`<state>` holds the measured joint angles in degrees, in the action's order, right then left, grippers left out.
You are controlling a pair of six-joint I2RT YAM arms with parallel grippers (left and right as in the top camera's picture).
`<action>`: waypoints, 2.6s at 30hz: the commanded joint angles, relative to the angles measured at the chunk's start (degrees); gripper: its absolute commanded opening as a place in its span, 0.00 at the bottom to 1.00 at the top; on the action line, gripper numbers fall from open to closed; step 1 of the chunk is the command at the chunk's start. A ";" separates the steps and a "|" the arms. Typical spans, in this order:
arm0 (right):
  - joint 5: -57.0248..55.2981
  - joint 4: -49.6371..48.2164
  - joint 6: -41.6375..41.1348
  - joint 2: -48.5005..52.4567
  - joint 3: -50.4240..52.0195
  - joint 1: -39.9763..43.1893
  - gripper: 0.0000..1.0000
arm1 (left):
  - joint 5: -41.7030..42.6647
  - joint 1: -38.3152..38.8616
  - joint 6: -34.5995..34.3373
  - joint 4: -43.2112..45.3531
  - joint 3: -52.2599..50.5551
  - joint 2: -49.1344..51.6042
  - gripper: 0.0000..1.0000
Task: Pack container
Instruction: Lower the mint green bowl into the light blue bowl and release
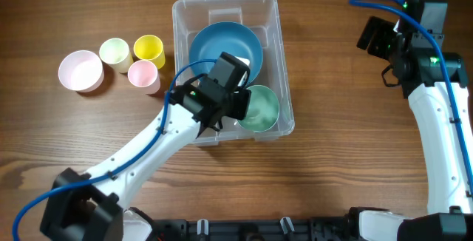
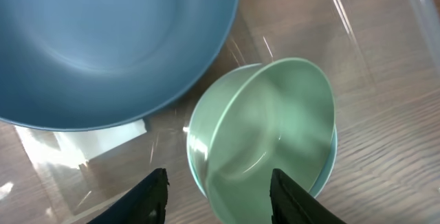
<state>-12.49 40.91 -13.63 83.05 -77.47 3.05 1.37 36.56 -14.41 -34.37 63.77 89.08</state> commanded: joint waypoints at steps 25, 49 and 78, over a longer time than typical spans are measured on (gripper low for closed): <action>-0.79 -0.13 -0.70 0.37 -0.50 -0.07 1.00 | -4.48 0.90 0.74 1.57 0.74 6.10 0.21; -0.79 -0.13 -0.70 0.37 -0.50 -0.07 1.00 | -4.22 1.75 0.72 0.11 1.18 2.75 0.04; -0.79 -0.13 -0.70 0.37 -0.50 -0.07 1.00 | -10.88 2.32 -4.87 -1.03 3.02 2.73 0.54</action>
<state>-12.49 40.88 -13.65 83.02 -77.47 3.05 -4.99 40.01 -15.99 -35.42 64.16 93.03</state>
